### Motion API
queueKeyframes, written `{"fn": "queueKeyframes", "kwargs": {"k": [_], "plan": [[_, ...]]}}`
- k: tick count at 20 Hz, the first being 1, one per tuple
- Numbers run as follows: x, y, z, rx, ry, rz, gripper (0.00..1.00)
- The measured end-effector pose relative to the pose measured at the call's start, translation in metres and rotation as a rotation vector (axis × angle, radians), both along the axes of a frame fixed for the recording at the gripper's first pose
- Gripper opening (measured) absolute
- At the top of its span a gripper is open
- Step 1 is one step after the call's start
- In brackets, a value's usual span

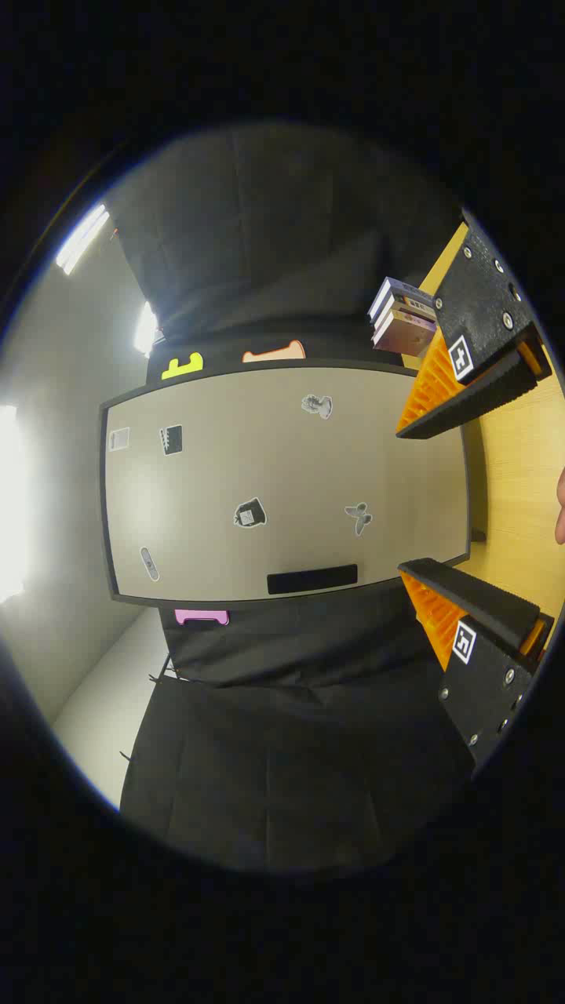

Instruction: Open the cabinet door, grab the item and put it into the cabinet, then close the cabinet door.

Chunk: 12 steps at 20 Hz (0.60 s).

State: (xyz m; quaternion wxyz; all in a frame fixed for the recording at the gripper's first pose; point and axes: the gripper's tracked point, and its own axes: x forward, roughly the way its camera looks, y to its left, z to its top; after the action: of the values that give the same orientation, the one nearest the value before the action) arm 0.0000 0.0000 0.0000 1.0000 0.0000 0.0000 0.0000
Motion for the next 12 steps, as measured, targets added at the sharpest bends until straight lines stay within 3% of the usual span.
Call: {"fn": "queueKeyframes", "kwargs": {"k": [12], "plan": [[-0.002,0.006,-0.002,0.007,0.007,-0.005,0.95]]}}
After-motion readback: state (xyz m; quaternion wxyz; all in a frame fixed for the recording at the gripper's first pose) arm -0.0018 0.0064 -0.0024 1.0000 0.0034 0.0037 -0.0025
